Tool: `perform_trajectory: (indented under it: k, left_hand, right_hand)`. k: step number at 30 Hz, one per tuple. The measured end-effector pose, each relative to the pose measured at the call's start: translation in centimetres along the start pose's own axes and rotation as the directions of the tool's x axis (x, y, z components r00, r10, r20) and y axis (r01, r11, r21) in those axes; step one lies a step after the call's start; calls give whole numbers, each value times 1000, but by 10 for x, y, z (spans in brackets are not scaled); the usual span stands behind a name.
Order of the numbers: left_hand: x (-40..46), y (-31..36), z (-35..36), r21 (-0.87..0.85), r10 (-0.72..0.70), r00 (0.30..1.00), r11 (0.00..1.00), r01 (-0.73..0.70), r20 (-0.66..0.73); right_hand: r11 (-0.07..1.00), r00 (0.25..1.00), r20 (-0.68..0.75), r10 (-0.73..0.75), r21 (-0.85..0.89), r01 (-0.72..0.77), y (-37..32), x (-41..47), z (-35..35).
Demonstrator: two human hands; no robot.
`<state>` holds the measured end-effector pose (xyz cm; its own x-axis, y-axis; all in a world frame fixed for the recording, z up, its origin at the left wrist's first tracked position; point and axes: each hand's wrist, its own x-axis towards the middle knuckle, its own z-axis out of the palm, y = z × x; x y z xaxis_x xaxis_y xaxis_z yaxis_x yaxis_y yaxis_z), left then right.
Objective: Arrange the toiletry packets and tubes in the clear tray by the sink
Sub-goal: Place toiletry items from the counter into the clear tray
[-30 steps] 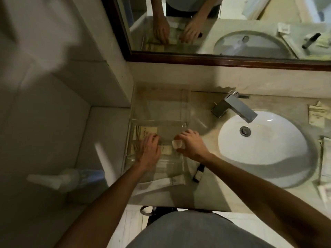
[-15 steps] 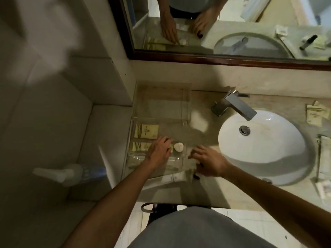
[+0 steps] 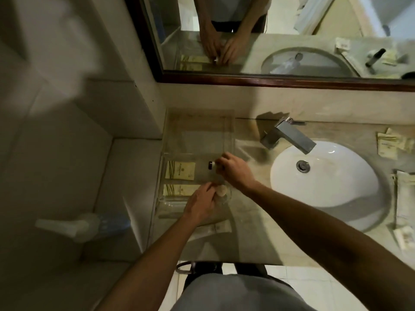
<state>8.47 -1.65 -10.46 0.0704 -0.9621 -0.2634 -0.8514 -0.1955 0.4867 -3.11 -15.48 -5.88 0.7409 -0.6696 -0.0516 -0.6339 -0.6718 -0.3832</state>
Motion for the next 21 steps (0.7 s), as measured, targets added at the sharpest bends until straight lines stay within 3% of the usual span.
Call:
perform_trajectory:
  k: [8,14,21]
  left_hand:
    - [-20,4,-5,62,118,992,991,-121,52]
    - [-20,7,-14,24,61,998,998,-61,-24]
    - [-10,37,-18,51,76,982,996,-68,-175]
  right_hand:
    - [989,998,58,24,-147,-15,5,30,31]
    - [985,997,51,58,-165,-49,-1,29,30]
    - [989,966,-219,140,79,-126,19,-42,-20]
